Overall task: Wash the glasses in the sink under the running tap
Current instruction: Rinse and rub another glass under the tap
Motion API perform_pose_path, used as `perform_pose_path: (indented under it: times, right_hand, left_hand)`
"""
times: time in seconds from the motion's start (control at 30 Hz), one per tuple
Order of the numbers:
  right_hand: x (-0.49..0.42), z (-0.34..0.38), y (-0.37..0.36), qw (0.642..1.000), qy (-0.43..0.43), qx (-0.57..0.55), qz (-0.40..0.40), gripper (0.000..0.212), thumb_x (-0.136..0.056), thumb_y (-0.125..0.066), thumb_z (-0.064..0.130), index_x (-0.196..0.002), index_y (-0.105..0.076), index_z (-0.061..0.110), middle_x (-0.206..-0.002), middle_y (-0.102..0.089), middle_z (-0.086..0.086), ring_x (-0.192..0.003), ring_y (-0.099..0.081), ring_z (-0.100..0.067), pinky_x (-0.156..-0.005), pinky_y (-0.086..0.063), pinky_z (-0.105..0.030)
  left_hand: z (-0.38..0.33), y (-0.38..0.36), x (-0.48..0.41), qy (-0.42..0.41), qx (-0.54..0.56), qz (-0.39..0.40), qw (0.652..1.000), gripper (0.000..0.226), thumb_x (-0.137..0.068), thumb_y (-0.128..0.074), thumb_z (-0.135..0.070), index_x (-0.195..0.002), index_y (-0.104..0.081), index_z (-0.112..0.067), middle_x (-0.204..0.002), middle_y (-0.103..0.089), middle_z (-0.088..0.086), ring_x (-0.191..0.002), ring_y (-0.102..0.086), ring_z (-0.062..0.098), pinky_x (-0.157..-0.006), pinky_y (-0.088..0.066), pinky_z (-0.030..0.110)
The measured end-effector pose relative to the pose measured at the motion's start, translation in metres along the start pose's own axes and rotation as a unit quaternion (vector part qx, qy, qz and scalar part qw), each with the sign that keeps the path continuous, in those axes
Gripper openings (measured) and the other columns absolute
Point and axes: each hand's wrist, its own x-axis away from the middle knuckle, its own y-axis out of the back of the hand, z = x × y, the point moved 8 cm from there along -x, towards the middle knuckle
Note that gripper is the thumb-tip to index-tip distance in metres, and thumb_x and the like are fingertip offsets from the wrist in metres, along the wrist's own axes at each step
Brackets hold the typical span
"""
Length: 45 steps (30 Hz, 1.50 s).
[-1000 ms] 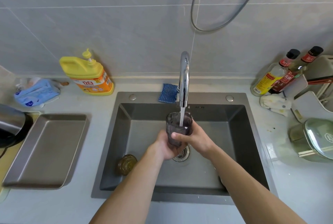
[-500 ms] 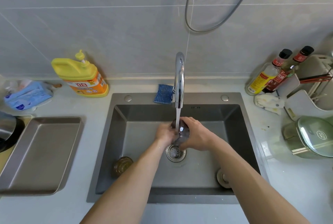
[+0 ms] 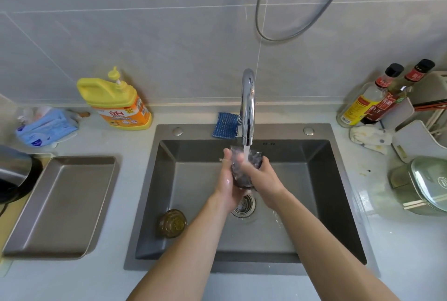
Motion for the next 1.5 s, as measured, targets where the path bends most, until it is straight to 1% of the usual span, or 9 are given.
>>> perform_pose_path:
  times: [0.1,0.2,0.33,0.47,0.67,0.9,1.1,1.27,1.5]
  right_hand:
    - [-0.002,-0.013,-0.02,0.987,-0.066,-0.148,-0.004,0.107,-0.065,-0.071,0.086,-0.142,-0.049,0.016,-0.129,-0.07,-0.01,-0.11,-0.073,-0.027,-0.101,-0.056,-0.05]
    - [0.001,-0.008,-0.025,0.992,-0.054,-0.107,-0.048,0.064,-0.099,-0.05,0.054,-0.148,-0.042,0.012,-0.137,-0.062,-0.009,-0.119,-0.065,-0.027,-0.107,-0.051,-0.05]
    - [-0.015,-0.016,-0.016,0.996,-0.082,-0.027,-0.038,0.073,-0.078,-0.061,0.046,-0.143,-0.051,0.012,-0.128,-0.067,-0.004,-0.117,-0.064,-0.024,-0.109,-0.047,-0.05]
    - [-0.014,0.001,0.003,0.989,-0.079,0.129,-0.009,0.015,-0.098,-0.057,0.006,-0.108,-0.068,0.009,-0.099,-0.077,-0.015,-0.082,-0.075,-0.027,-0.086,-0.064,-0.044]
    - [-0.014,0.029,0.011,0.853,0.059,0.519,-0.01,0.029,-0.1,-0.061,0.04,-0.089,-0.073,0.016,-0.077,-0.074,-0.009,-0.071,-0.071,-0.028,-0.073,-0.061,-0.041]
    - [-0.005,-0.003,0.0,0.981,-0.039,0.175,0.074,0.017,-0.107,-0.035,0.006,-0.096,-0.048,0.009,-0.06,-0.042,-0.004,-0.039,-0.034,-0.011,-0.037,-0.027,-0.021]
    - [-0.005,0.01,0.017,0.964,0.059,0.258,0.014,0.025,-0.101,-0.048,0.019,-0.105,-0.072,0.023,-0.081,-0.069,0.013,-0.076,-0.061,-0.011,-0.075,-0.05,-0.031]
    - [0.0,0.0,0.023,0.998,-0.006,-0.016,-0.06,0.051,-0.109,-0.038,0.049,-0.096,-0.075,0.017,-0.103,-0.079,-0.006,-0.101,-0.071,-0.023,-0.098,-0.056,-0.043]
    - [0.011,0.01,0.005,0.997,0.036,0.062,0.016,0.081,-0.079,-0.051,0.083,-0.13,-0.054,0.02,-0.126,-0.066,-0.005,-0.108,-0.067,-0.015,-0.093,-0.056,-0.036]
  left_hand:
    - [-0.003,0.01,0.001,-0.012,-0.042,-0.014,0.999,0.076,-0.088,-0.047,-0.081,-0.122,-0.077,-0.019,-0.127,-0.074,0.014,-0.116,-0.072,0.03,-0.105,-0.051,0.048]
    - [-0.011,0.016,0.007,-0.009,0.022,-0.041,0.999,0.082,-0.08,-0.065,-0.076,-0.132,-0.069,-0.013,-0.126,-0.073,0.017,-0.111,-0.074,0.033,-0.095,-0.056,0.047]
    - [-0.016,0.036,-0.002,-0.018,0.019,-0.124,0.992,0.119,-0.036,-0.091,-0.079,-0.13,-0.067,-0.011,-0.118,-0.076,0.019,-0.105,-0.075,0.039,-0.086,-0.063,0.051]
    - [-0.025,0.042,0.002,-0.016,-0.079,-0.133,0.988,0.082,-0.065,-0.082,-0.074,-0.121,-0.07,-0.014,-0.108,-0.079,0.015,-0.093,-0.078,0.036,-0.075,-0.066,0.048]
    - [-0.009,0.045,0.009,0.098,-0.147,-0.126,0.976,0.061,-0.089,-0.063,-0.068,-0.117,-0.073,-0.014,-0.1,-0.08,0.016,-0.089,-0.076,0.031,-0.057,-0.061,0.034]
    - [-0.009,0.049,0.011,0.073,-0.045,-0.149,0.985,0.053,-0.101,-0.052,-0.058,-0.112,-0.073,-0.011,-0.083,-0.079,0.009,-0.064,-0.07,0.017,-0.034,-0.04,0.018]
    - [0.002,0.042,0.007,0.117,-0.056,-0.139,0.982,0.053,-0.102,-0.039,-0.045,-0.101,-0.075,-0.006,-0.078,-0.075,0.016,-0.058,-0.068,0.027,-0.028,-0.031,0.014]
    - [0.026,0.034,0.003,0.199,-0.103,-0.103,0.969,0.062,-0.102,-0.03,-0.046,-0.096,-0.074,-0.004,-0.076,-0.07,0.016,-0.047,-0.063,0.023,-0.031,-0.042,0.018]
    - [0.013,0.019,0.016,0.172,-0.173,-0.112,0.963,0.056,-0.105,-0.038,-0.045,-0.1,-0.078,-0.006,-0.086,-0.078,0.017,-0.073,-0.076,0.031,-0.055,-0.061,0.035]
